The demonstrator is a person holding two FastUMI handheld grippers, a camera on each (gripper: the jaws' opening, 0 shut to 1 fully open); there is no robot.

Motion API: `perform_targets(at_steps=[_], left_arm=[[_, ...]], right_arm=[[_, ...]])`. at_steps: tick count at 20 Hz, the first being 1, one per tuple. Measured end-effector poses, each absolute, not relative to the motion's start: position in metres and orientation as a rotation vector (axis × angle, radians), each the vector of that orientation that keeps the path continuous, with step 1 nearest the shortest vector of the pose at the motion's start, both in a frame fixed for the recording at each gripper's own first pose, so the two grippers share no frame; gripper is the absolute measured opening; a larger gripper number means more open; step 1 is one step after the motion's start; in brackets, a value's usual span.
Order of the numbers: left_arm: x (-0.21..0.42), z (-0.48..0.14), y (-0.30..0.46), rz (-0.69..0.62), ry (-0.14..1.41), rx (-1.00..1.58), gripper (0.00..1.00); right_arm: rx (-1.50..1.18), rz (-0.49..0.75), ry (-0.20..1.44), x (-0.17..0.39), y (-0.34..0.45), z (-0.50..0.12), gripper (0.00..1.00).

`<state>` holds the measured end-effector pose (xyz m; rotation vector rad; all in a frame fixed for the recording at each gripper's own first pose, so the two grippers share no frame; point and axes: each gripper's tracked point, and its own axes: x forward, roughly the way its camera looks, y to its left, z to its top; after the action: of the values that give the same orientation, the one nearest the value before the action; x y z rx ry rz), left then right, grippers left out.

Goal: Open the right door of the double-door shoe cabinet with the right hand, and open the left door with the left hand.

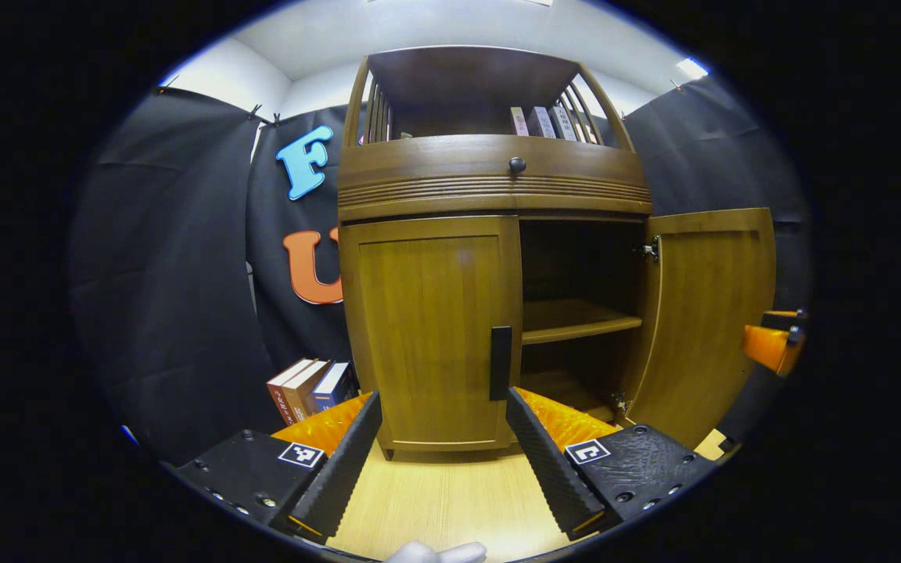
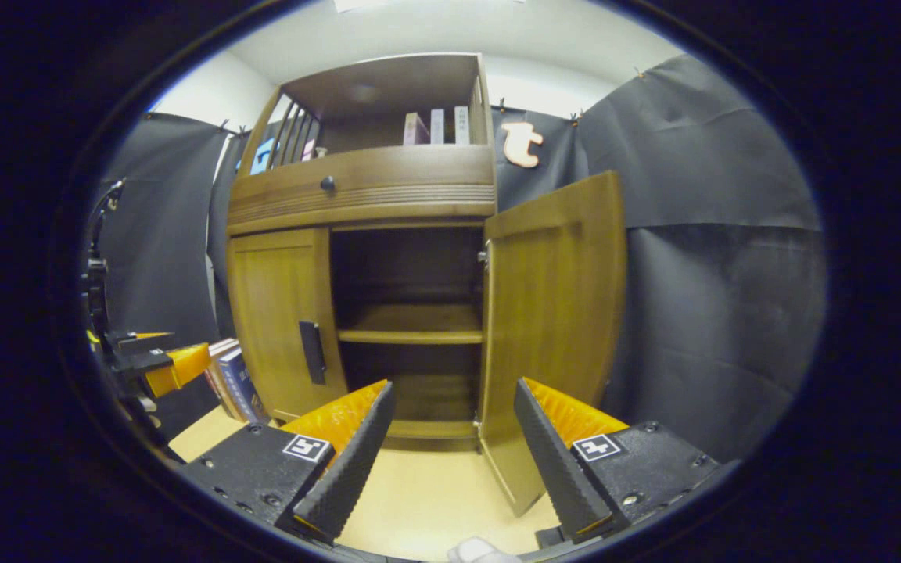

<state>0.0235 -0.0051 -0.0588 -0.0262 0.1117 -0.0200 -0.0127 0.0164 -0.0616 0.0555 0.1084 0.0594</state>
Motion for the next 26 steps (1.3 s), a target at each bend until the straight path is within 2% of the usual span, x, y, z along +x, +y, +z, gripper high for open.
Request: perform_targets(at_steps=[6, 7, 8, 14, 19, 20, 21, 24, 26], left_arm=[[0.066, -0.069, -0.024, -0.066, 0.084, -0.028, 0.96], [0.078, -0.072, -0.03, -0.078, 0.079, -0.037, 1.0], [0.09, -0.075, -0.035, -0.088, 0.082, -0.048, 0.96], [0.165, -0.102, -0.06, -0.108, 0.069, -0.046, 0.96], [0.203, -0.132, -0.074, -0.114, 0.092, -0.053, 0.96], [0.209, -0.135, -0.073, -0.11, 0.087, -0.05, 1.0], [0.215, -0.138, -0.073, -0.105, 0.09, -0.048, 0.96], [0.227, -0.141, -0.075, -0.1, 0.084, -0.049, 0.96], [0.235, -0.144, -0.077, -0.105, 0.09, -0.042, 0.73]], right_arm=[[0.058, 0.036, 0.126, 0.0, 0.025, -0.059, 0.98], [0.049, 0.028, 0.131, 0.002, 0.024, -0.059, 0.98], [0.038, 0.021, 0.133, 0.004, 0.024, -0.06, 0.98], [0.012, -0.031, 0.169, 0.009, 0.019, -0.065, 0.98], [-0.019, -0.088, 0.195, 0.014, 0.004, -0.064, 0.98], [-0.021, -0.091, 0.199, 0.015, 0.005, -0.064, 0.98], [-0.027, -0.092, 0.204, 0.014, 0.003, -0.066, 0.98], [-0.068, -0.091, 0.216, 0.014, 0.002, -0.066, 0.98], [-0.084, -0.092, 0.22, 0.014, 0.002, -0.066, 0.98]])
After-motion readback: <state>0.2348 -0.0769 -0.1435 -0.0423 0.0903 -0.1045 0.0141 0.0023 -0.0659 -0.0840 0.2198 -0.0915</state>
